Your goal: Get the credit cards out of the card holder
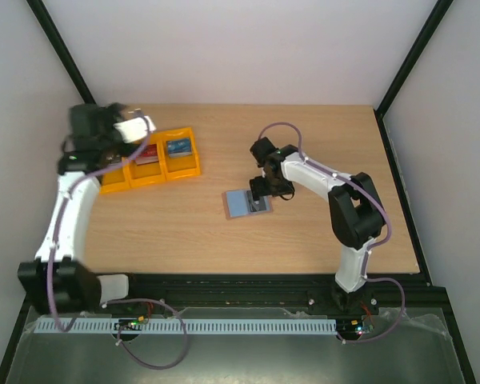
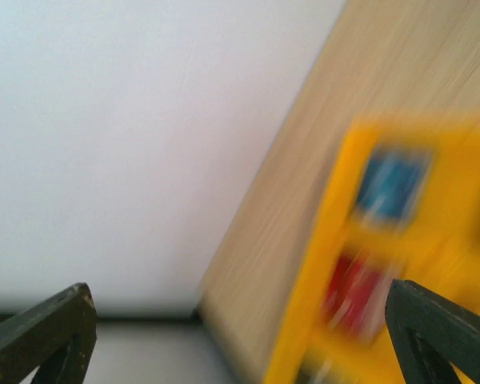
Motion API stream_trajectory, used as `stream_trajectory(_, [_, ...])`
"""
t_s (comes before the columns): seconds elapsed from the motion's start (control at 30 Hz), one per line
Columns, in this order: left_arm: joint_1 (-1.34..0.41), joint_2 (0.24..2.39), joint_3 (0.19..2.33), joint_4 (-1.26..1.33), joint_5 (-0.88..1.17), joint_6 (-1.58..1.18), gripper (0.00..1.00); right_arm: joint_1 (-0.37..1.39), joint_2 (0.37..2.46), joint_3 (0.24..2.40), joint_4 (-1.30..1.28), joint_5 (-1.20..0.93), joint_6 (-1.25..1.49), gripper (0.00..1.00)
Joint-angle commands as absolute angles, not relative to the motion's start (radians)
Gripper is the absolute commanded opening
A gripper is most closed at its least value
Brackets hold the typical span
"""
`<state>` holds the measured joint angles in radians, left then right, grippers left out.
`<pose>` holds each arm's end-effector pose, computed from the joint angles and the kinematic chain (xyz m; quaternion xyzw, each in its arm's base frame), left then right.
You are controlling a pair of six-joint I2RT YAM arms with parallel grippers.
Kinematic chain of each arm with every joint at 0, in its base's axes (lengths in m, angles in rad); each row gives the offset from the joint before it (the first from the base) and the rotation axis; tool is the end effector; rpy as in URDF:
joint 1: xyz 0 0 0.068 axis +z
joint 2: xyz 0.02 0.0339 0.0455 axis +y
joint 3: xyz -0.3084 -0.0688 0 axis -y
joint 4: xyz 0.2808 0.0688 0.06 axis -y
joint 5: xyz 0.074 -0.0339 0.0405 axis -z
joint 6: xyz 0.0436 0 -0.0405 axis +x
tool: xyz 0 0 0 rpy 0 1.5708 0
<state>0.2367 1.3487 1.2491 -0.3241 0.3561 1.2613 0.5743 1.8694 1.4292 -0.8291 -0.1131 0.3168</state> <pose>0.3362 0.0655 0.3989 0.4890 0.6735 0.2547 0.4924 0.3543 0.2351 0.2308 -0.1352 0.9778 0.1150 0.1112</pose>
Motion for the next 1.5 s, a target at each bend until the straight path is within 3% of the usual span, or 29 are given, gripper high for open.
stream_trajectory(0.0, [-0.168, 1.181, 1.183, -0.459, 0.331, 0.516, 0.99, 0.564, 1.884, 1.376, -0.786, -0.093, 0.310, 0.87])
stream_trajectory(0.17, [-0.475, 1.232, 1.060, -0.364, 0.268, -0.180, 0.95, 0.563, 1.882, 1.262, -0.665, -0.140, 0.327, 0.85])
stream_trajectory(0.33, [-0.594, 1.386, 0.924, -0.180, 0.255, -0.520, 0.98, 0.562, 1.910, 1.213, -0.564, -0.208, 0.332, 0.85])
stream_trajectory(0.63, [-0.608, 1.580, 0.745, 0.121, 0.222, -0.830, 0.99, 0.532, 1.890, 1.092, -0.450, -0.305, 0.351, 0.77])
stream_trajectory(0.9, [-0.640, 1.752, 0.689, 0.382, 0.257, -0.950, 0.98, 0.508, 1.901, 1.056, -0.354, -0.542, 0.355, 0.66])
stream_trajectory(0.97, [-0.640, 1.775, 0.693, 0.433, 0.275, -0.951, 0.91, 0.499, 1.909, 1.048, -0.327, -0.594, 0.367, 0.63])
stream_trajectory(1.2, [-0.643, 1.824, 0.734, 0.514, 0.312, -0.936, 0.43, 0.461, 1.918, 1.018, -0.279, -0.657, 0.401, 0.57])
stream_trajectory(1.3, [-0.642, 1.850, 0.757, 0.517, 0.325, -0.910, 0.07, 0.450, 1.919, 1.023, -0.303, -0.662, 0.385, 0.56])
stream_trajectory(1.33, [-0.641, 1.846, 0.761, 0.510, 0.329, -0.897, 0.02, 0.442, 1.909, 1.023, -0.312, -0.680, 0.373, 0.56])
stream_trajectory(1.47, [-0.617, 1.730, 0.826, 0.388, 0.450, -0.654, 0.02, 0.356, 1.799, 1.076, -0.391, -0.773, 0.277, 0.63])
